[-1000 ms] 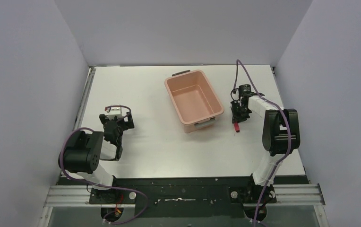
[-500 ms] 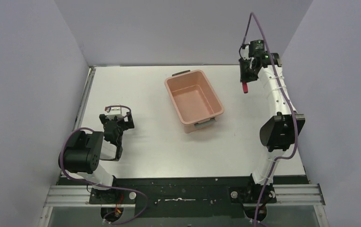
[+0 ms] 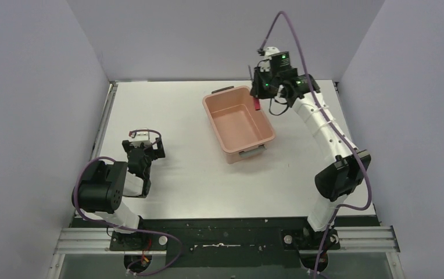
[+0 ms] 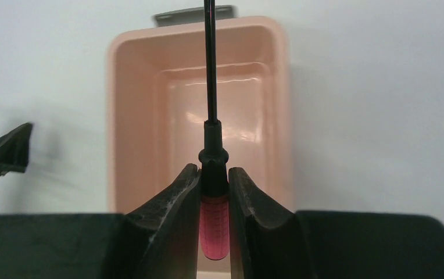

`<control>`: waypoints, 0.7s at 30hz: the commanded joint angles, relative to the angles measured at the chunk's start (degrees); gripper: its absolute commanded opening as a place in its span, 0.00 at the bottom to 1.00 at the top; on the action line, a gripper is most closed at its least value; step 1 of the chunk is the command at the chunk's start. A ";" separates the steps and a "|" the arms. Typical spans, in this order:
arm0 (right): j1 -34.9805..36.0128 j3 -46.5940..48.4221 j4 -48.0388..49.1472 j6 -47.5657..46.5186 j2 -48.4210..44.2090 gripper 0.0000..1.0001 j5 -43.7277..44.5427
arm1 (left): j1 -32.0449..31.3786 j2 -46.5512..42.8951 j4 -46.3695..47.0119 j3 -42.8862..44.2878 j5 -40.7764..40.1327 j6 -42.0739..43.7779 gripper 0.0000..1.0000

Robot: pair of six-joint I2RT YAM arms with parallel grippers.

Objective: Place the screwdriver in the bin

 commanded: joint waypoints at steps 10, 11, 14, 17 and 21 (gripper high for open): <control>13.79 -14.58 18.46 1.86 6.25 0.00 8.39 | 0.34 -0.33 1.74 0.50 0.52 0.44 0.97; 14.02 -15.92 19.07 1.97 7.13 0.00 9.70 | 0.34 -0.31 1.82 0.50 0.51 0.46 0.97; 14.45 -20.20 21.10 2.26 9.48 0.00 11.73 | 0.34 -0.23 1.75 0.50 0.50 0.44 0.97; 14.41 -22.45 21.61 2.93 12.32 0.00 13.30 | 0.34 -0.29 1.78 0.53 0.50 0.41 0.97; 14.66 -24.33 22.46 3.52 14.99 0.05 17.04 | 0.34 -0.33 1.83 0.50 0.47 0.42 0.97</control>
